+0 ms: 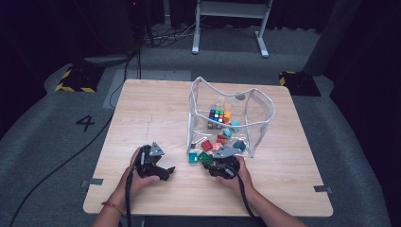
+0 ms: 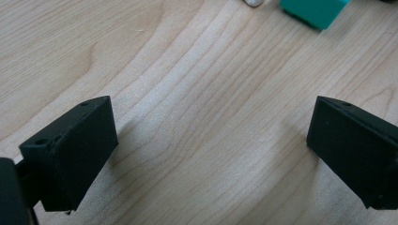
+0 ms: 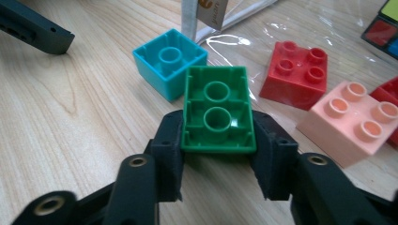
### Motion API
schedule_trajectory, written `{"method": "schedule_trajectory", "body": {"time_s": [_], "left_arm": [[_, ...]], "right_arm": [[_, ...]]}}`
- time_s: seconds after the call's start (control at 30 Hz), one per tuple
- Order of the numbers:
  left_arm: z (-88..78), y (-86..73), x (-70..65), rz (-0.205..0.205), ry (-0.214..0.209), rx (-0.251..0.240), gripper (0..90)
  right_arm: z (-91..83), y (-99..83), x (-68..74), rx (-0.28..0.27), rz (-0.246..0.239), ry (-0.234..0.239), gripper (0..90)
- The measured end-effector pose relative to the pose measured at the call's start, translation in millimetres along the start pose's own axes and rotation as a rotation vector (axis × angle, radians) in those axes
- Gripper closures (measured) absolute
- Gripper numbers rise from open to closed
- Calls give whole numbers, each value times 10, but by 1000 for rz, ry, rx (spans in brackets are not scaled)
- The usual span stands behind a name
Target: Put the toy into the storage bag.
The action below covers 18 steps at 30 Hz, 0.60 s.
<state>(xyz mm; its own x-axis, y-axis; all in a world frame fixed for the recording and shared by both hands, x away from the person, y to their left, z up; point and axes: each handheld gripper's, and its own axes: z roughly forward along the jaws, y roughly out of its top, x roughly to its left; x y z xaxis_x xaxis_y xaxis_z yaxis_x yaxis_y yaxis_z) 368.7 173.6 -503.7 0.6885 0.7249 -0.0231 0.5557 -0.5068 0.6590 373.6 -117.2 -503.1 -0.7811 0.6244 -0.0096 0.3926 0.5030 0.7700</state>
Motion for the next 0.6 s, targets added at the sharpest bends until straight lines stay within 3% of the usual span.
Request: {"method": "schedule_trajectory", "body": {"time_s": [0.2, 0.3, 0.47, 0.5, 0.6], "left_arm": [[-1, 1, -1, 0, -3, 2, 22], [2, 0, -1, -2, -10, 2, 22], [-1, 0, -3, 1, -9, 4, 22], [-2, 1, -1, 2, -12, 5, 22], [-2, 0, -1, 5, -12, 6, 22]], "right_arm": [[-61, -49, -13, 0, 12, 5, 591], [-122, -100, -37, -1, -8, 22, 592], [-256, -176, -81, 7, -20, 34, 592], [-357, -199, -128, 2, -46, 44, 592], [-472, -220, -176, -2, -54, 53, 592]]}}
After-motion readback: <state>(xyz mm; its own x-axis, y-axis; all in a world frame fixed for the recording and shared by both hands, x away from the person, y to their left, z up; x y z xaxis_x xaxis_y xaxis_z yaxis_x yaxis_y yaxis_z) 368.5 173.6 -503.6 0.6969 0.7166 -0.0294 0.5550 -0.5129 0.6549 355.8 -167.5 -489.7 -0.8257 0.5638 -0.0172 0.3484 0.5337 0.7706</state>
